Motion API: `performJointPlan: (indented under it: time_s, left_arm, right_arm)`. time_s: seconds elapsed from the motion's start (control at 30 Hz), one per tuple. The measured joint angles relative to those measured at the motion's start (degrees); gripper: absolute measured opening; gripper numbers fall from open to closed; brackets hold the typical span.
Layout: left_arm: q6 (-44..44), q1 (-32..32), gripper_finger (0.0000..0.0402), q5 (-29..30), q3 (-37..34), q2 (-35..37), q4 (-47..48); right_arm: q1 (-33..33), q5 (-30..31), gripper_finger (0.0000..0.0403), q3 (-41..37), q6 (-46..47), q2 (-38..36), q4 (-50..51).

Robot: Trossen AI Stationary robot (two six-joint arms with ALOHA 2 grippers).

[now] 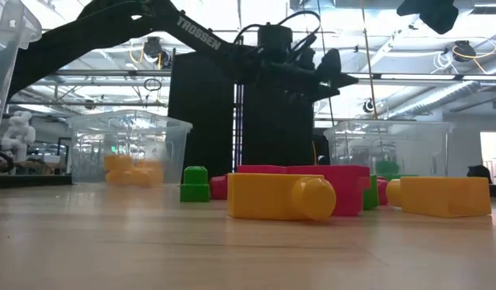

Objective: Sort blocks
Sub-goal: Put the green game piece into the top right transparent bin

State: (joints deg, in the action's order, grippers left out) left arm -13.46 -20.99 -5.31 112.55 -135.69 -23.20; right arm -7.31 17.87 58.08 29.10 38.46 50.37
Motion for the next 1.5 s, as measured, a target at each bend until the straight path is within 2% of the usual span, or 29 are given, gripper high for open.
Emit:
performJointPlan:
  time_s: [0.1,0.23,0.27,0.33,0.4,0.47,0.57,0.63,0.7,0.8,0.97,1.2,1.4,1.5]
  left_arm:
    - [-8.24,-0.03,0.0163,-8.76,-0.03,0.94,0.48]
    - [-14.34,0.19,0.0164,-31.91,0.04,4.92,4.92]
    - [-14.55,0.58,0.0164,-37.48,0.07,6.06,8.29]
    - [-11.74,2.0,0.0164,-44.0,0.09,8.38,18.73]
    - [-4.02,4.0,0.0164,-44.46,0.04,10.92,32.24]
    - [6.17,6.49,0.0164,-41.26,0.02,13.18,45.95]
    - [19.05,10.27,0.0164,-33.35,0.04,16.18,65.5]
    - [22.17,12.39,0.0164,-26.38,0.06,16.96,74.19]
    - [19.52,14.02,0.0164,-17.07,-0.07,16.99,79.3]
    - [9.59,16.31,0.0164,-3.46,-0.66,17.11,80.59]
    - [-2.63,19.29,0.0164,7.9,-3.74,17.03,76.12]
    - [-18.37,19.91,0.0164,12.24,-8.38,17.01,72.06]
    - [-20.69,19.89,0.0164,19.44,-12.83,16.95,70.03]
    - [-20.77,19.88,0.0164,20.46,-15.29,16.97,64.81]
  right_arm:
    - [0.0,-0.01,0.0006,0.0,0.0,0.0,0.01]
    - [0.0,-0.02,0.0006,0.0,0.0,0.0,0.04]
    - [0.0,-0.02,0.0006,0.0,-0.22,0.0,0.07]
    - [0.0,-0.02,0.0006,0.0,-0.36,0.0,0.09]
    - [0.0,-0.02,0.0006,0.0,-0.39,0.02,0.09]
    - [0.0,-0.02,0.0006,0.0,-0.39,0.0,0.11]
    - [0.0,-0.02,0.0006,0.0,-0.39,0.0,0.11]
    - [-0.01,-0.02,0.0006,0.0,-0.39,0.02,0.07]
    - [0.0,-0.02,0.0006,0.0,-0.01,0.15,0.09]
    - [0.0,-0.02,0.0006,0.0,0.22,0.4,-0.14]
    - [0.0,-0.02,0.0006,0.0,1.2,0.79,-0.39]
    - [-0.04,-0.02,0.0006,0.0,3.17,1.34,-0.39]
    - [-0.04,-0.02,0.0006,0.0,3.23,1.99,-0.42]
    - [-0.02,-0.02,0.0006,0.0,3.25,2.26,-0.42]
